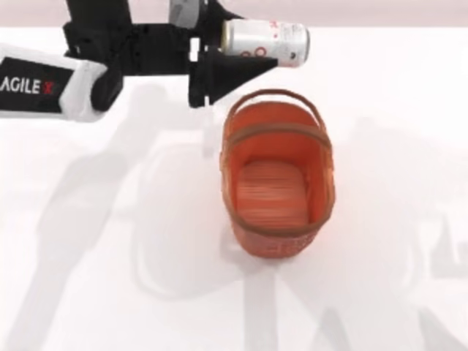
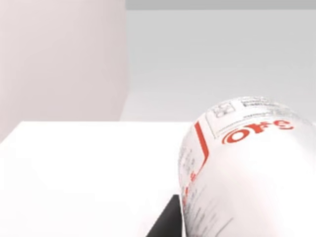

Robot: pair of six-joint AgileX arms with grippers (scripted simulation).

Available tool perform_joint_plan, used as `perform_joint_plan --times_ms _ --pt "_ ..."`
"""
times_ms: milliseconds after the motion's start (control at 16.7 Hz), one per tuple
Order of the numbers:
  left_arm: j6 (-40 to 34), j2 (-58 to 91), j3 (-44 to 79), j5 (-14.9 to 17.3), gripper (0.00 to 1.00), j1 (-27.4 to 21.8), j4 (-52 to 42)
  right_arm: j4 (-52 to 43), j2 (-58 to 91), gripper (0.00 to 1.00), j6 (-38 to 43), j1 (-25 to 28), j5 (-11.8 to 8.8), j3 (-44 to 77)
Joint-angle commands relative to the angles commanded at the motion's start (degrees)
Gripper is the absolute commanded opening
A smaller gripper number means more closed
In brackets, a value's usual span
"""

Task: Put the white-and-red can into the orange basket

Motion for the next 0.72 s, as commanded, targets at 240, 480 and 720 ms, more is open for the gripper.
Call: perform_joint_plan --times_ms 240,480,720 --pt "-0.17 6.16 -3.13 -0.07 0.00 0.70 10.14 0.00 0.00 1.00 0.00 0.00 0.00 0.00" --pt "-0.25 7.79 -4.17 -0.13 0.00 0.86 12.30 0.00 0.00 1.00 0.00 0.00 0.00 0.00" --pt "-0.25 7.79 -4.17 -0.13 0.15 0.86 12.30 0.00 0.00 1.00 0.00 0.00 0.00 0.00"
